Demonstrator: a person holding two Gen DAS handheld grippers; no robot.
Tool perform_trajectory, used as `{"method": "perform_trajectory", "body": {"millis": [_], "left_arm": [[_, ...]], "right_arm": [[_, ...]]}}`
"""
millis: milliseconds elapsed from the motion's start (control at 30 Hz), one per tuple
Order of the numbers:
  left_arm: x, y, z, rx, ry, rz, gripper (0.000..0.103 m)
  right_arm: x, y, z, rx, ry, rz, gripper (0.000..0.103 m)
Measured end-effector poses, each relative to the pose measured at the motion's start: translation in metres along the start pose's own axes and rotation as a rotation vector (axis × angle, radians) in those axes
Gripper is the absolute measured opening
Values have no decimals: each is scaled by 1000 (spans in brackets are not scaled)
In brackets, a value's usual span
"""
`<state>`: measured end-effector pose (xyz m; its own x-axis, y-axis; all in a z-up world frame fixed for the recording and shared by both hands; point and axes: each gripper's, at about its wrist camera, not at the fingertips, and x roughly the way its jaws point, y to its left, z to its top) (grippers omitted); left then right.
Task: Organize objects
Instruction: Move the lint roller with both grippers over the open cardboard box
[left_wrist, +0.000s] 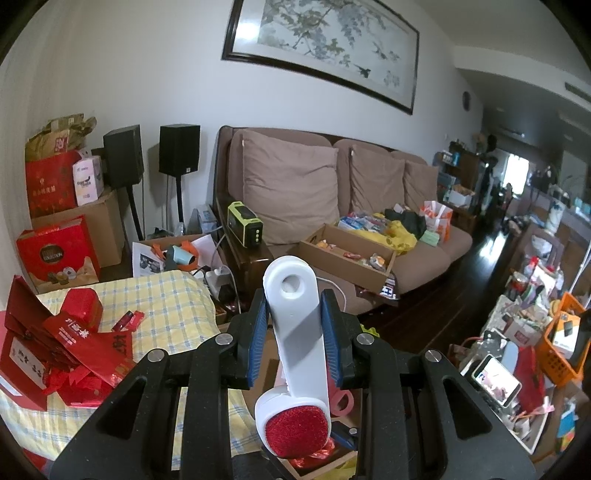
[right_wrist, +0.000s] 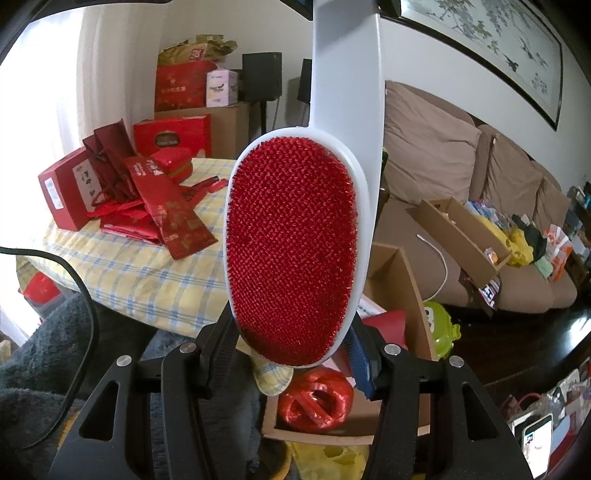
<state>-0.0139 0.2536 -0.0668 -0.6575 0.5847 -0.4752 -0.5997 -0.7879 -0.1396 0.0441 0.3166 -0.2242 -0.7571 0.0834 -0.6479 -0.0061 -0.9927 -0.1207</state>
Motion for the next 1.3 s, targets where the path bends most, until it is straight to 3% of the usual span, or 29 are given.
{"method": "perform_trajectory", "body": {"millis": [1300], "left_arm": [[24, -16, -1, 15, 30, -11, 26]], "right_arm": [[11, -19, -8, 53, 32, -5, 55]]}}
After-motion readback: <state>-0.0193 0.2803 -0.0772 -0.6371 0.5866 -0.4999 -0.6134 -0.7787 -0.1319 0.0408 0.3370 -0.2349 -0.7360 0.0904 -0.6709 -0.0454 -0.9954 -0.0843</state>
